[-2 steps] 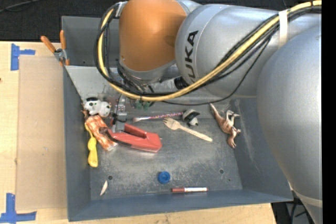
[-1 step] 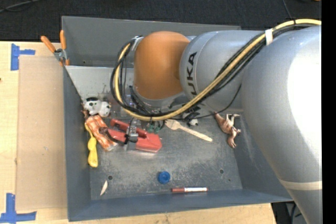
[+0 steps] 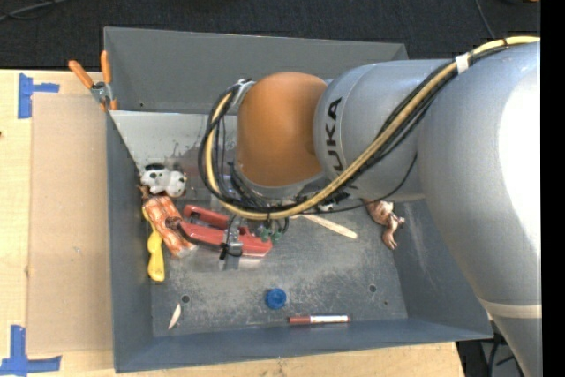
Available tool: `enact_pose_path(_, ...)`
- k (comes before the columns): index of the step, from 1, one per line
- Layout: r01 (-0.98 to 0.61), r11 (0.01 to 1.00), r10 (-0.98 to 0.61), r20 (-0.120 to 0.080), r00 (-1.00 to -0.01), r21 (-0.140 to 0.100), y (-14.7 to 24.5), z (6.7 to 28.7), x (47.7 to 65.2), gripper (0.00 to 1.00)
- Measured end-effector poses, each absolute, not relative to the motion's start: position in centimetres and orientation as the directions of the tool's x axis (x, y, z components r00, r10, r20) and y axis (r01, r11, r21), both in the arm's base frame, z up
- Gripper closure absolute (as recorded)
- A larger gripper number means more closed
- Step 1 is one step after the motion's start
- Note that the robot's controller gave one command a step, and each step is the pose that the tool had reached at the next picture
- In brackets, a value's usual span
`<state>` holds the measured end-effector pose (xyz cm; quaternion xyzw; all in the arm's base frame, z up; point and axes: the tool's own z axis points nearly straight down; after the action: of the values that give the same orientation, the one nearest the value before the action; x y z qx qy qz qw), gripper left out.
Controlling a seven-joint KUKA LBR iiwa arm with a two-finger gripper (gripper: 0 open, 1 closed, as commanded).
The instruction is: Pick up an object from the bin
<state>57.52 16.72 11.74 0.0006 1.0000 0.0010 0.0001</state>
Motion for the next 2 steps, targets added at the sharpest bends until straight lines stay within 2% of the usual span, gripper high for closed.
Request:
enact_pose_path(1, 0.095, 0.995, 0.095, 0.000, -0.995, 0.002, 16.1, 10.9, 58.3, 0.00)
enact_pose_path(2, 0.103, 0.995, 0.103, -0.001, -0.995, 0.003, 15.8, 6.7, 56.9, 0.00)
